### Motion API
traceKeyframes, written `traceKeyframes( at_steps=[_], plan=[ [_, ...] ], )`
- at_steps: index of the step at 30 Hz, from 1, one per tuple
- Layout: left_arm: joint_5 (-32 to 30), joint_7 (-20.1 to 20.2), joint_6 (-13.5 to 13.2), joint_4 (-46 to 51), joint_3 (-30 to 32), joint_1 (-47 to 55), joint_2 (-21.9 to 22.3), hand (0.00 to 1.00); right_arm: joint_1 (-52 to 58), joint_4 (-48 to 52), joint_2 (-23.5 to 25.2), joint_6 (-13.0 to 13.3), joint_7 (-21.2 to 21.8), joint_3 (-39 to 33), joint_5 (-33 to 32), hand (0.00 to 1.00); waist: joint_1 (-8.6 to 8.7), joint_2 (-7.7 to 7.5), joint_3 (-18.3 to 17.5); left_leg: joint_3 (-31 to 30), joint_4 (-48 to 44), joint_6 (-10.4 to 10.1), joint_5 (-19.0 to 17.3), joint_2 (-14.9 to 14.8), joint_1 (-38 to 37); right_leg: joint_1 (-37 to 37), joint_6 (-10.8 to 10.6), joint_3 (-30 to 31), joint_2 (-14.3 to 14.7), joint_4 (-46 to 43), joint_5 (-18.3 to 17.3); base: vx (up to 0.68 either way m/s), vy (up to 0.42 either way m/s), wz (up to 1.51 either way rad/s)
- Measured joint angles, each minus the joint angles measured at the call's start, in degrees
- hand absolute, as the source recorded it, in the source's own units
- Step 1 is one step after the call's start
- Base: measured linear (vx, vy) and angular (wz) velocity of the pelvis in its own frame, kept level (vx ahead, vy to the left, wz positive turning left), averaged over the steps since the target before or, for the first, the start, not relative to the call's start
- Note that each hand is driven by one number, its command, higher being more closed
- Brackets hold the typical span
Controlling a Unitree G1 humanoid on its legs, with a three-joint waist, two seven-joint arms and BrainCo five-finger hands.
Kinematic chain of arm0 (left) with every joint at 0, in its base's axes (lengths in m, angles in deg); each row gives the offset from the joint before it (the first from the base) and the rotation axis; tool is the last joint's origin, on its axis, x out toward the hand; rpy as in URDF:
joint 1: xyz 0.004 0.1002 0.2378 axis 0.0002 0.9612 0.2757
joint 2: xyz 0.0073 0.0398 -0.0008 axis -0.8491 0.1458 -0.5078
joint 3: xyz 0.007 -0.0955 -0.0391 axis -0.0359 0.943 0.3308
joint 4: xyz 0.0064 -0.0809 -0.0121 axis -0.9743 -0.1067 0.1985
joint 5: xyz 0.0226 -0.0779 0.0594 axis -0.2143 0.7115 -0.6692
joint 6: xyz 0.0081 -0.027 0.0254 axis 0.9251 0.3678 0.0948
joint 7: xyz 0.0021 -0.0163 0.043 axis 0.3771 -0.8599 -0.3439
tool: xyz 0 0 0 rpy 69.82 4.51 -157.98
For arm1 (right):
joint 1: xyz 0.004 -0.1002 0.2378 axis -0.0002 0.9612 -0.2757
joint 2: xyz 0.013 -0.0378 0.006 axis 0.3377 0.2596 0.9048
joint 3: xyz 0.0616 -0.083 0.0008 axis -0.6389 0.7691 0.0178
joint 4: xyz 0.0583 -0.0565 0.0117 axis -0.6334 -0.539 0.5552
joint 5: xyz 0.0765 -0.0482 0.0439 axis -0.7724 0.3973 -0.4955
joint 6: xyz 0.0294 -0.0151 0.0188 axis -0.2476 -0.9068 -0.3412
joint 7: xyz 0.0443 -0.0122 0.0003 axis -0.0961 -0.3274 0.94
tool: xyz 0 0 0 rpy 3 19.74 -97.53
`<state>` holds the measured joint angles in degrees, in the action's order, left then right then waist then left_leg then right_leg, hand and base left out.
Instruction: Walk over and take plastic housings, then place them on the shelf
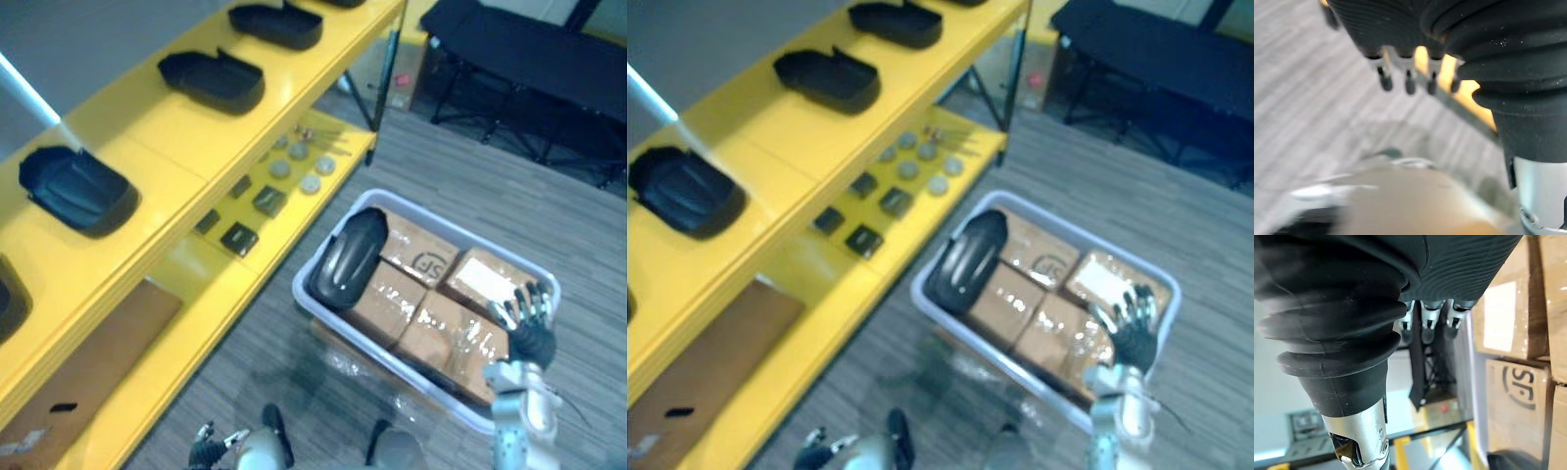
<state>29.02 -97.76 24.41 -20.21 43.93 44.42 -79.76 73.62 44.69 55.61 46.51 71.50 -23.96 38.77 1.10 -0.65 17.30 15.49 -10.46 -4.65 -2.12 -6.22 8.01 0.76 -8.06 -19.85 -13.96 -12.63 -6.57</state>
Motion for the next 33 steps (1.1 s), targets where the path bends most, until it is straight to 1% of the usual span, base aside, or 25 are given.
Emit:
traceKeyframes(
  at_steps=[3, 4, 5, 6, 8, 10, 11, 12, 13, 16, 17, 18, 20, 24, 27, 28, 29, 31, 33],
  plan=[
    [1.6, -0.16, 0.11, -0.57, 0.04, -1.45, -0.05, 0.0, -4.75, -2.13, -1.16, -0.61, -3.69, 0.34, 0.57, 0.0, -0.58, 0.63, 2.0, -1.11, -0.05, 0.15, -0.11, 0.42, 0.3, -0.72, -0.09, -0.5, 0.04, 0.37, 0.17, -0.06, 0.044, 0.18],
    [2.72, -0.14, 0.13, -0.68, 0.03, -1.57, 0.13, 0.0, -6.76, -2.87, -2.15, -1.55, -5.18, 0.33, 0.66, 0.0, -0.59, 0.93, 2.43, -1.76, -0.25, 0.24, -0.19, 0.74, 1.1, -0.32, -0.06, -0.53, 0.11, 0.42, 0.14, -0.09, 0.038, 0.16],
    [2.82, -0.14, 0.14, -0.76, 0.01, -1.83, 0.23, 0.0, -7.57, -3.27, -2.87, -1.86, -5.78, 0.2, 0.64, 0.0, -0.57, 1.23, 2.7, -2.47, -0.31, 0.26, -0.18, 0.87, 1.66, -0.09, -0.02, -0.6, 0.14, 0.41, 0.1, -0.1, 0.041, 0.28],
    [2.95, -0.12, 0.2, -0.78, 0.02, -2.74, 0.47, 0.0, -10.77, -5.61, -5.04, -3.77, -8.14, -0.46, 0.71, 0.0, -0.75, 1.68, 3.75, -3.27, -0.36, 0.65, 0.15, 1.08, 2.96, 0.69, 0.06, -0.64, 0.17, 0.34, 0.03, -0.08, 0.028, 0.27],
    [2.99, -0.1, 0.25, -0.83, 0.02, -3.56, 0.7, 0.0, -13.21, -7.45, -5.87, -4.82, -9.83, -1.3, 0.69, 0.0, -0.98, 2.03, 4.85, -3.75, -0.39, 0.84, 0.52, 1.26, 3.22, 0.75, 0.06, -0.68, 0.16, 0.12, 0.03, -0.06, 0.023, 0.17],
    [2.99, 0.04, 0.02, -0.88, 0.01, -4.2, 1.06, 0.0, -17.78, -10.87, -6.86, -7.2, -13.07, -2.06, 1.43, 0.0, -1.79, 2.64, 6.12, -4.04, -0.3, 1.02, 1.03, 1.4, 3.75, 1.29, 0.06, -0.67, 0.08, -0.26, 0.03, -0.06, 0.019, 0.1],
    [3.0, 0.06, -0.15, -0.88, -0.01, -4.21, 1.18, 0.0, -19.34, -12.12, -7.27, -8.23, -14.13, -1.99, 2.17, 0.0, -1.94, 2.83, 6.3, -4.22, -0.31, 1.08, 1.23, 1.47, 4.04, 1.46, 0.06, -0.73, 0.06, -0.27, 0.03, -0.04, 0.008, 0.08],
    [3.03, 0.06, -0.19, -0.88, -0.01, -4.22, 1.23, 0.0, -20.03, -12.64, -7.39, -8.71, -14.61, -2.0, 2.72, 0.0, -2.02, 2.91, 6.48, -4.27, -0.3, 1.1, 1.35, 1.51, 4.04, 1.43, 0.06, -0.72, 0.04, -0.29, 0.03, -0.02, 0.007, 0.09],
    [3.03, 0.06, -0.65, -0.84, -0.26, -4.23, 1.31, 0.0, -23.16, -15.14, -8.13, -10.22, -16.6, -1.97, 4.34, 0.0, -2.15, 3.22, 7.17, -4.56, -0.44, 1.15, 1.39, 1.62, 4.08, 1.34, 0.07, -0.71, -0.03, -0.49, 0.03, -0.01, 0.006, 0.08],
    [4.78, 0.05, -1.79, -1.03, -1.78, -4.87, 1.23, 0.0, -29.99, -21.14, -11.55, -12.79, -18.77, -1.91, 6.85, 0.0, -2.47, 4.35, 8.48, -5.77, -1.55, 1.16, 1.38, 1.76, 5.31, 1.63, 0.09, -0.76, -0.02, -0.81, 0.01, -0.02, 0.015, 0.14],
    [5.0, 0.05, -1.88, -1.08, -2.25, -5.27, 1.33, 0.0, -32.08, -22.76, -12.9, -13.82, -18.96, -1.86, 7.82, 0.0, -3.2, 4.85, 8.81, -5.77, -1.68, 1.16, 1.38, 1.73, 5.79, 2.1, 0.09, -0.72, -0.02, -0.96, 0.01, -0.03, 0.011, 0.09],
    [5.0, 0.06, -1.93, -1.07, -2.33, -5.5, 1.44, 0.0, -32.91, -23.34, -13.47, -14.16, -18.96, -1.77, 8.34, 0.0, -3.47, 5.12, 9.0, -5.89, -1.88, 1.16, 1.38, 1.72, 6.04, 2.2, 0.09, -0.76, -0.01, -1.02, 0.01, 0.0, 0.0, 0.0],
    [5.14, 0.09, -2.26, -1.07, -2.58, -5.75, 1.58, 0.0, -36.36, -26.25, -14.35, -15.91, -18.91, -0.32, 10.61, 0.0, -3.83, 5.58, 9.68, -6.13, -2.07, 1.18, 1.39, 1.75, 6.1, 2.15, 0.09, -0.81, -0.02, -1.16, 0.01, -0.01, -0.002, 0.04],
    [5.27, 0.44, -2.32, -1.04, -3.37, -5.83, 1.56, 0.0, -39.57, -30.67, -14.87, -16.94, -18.77, 3.05, 11.66, 0.0, -4.34, 5.83, 9.8, -6.43, -2.09, 1.18, 1.4, 1.82, 6.11, 2.1, 0.15, -0.86, -0.06, -1.28, -0.05, 0.0, -0.001, 0.01],
    [5.27, 0.65, -2.3, -1.1, -4.06, -6.53, 1.6, 0.0, -41.03, -31.95, -16.12, -17.5, -18.33, 3.5, 11.66, 0.0, -4.86, 6.82, 10.29, -6.8, -2.07, 1.33, 1.5, 1.89, 6.11, 2.11, 0.08, -1.28, -0.43, -2.0, -0.33, -0.02, -0.002, 0.07],
    [5.32, 0.98, -2.31, -1.22, -4.59, -6.87, 1.72, 0.0, -41.87, -32.41, -16.89, -17.76, -17.63, 4.46, 11.66, 0.0, -5.08, 7.57, 10.66, -6.87, -2.01, 1.55, 1.65, 2.06, 6.11, 2.19, 0.08, -1.66, -0.77, -2.42, -0.48, -0.03, 0.002, 0.08],
    [5.44, 1.02, -2.3, -1.35, -4.9, -7.02, 1.72, 0.0, -42.39, -32.85, -16.98, -17.84, -17.32, 5.09, 11.67, 0.0, -5.07, 7.78, 10.71, -6.87, -1.91, 1.67, 1.75, 2.23, 6.12, 2.3, 0.03, -1.69, -0.98, -2.7, -0.71, -0.03, 0.002, 0.06],
    [6.91, 1.24, -2.28, -1.71, -5.61, -7.05, 1.68, 0.0, -42.69, -33.74, -16.91, -18.37, -16.38, 7.04, 11.68, 0.0, -5.22, 7.87, 10.65, -6.95, -1.88, 1.73, 1.8, 2.33, 6.12, 2.31, -0.02, -1.74, -1.1, -2.86, -0.85, -0.01, 0.0, 0.02],
    [6.95, 1.48, -2.28, -1.75, -5.69, -7.13, 1.68, 0.0, -42.72, -33.73, -16.65, -18.88, -16.08, 7.24, 11.82, 0.0, -5.31, 7.87, 10.65, -6.94, -1.81, 1.79, 1.86, 2.35, 6.12, 2.33, -0.02, -1.75, -1.11, -2.86, -0.85, 0.0, 0.0, 0.0]
  ],
)
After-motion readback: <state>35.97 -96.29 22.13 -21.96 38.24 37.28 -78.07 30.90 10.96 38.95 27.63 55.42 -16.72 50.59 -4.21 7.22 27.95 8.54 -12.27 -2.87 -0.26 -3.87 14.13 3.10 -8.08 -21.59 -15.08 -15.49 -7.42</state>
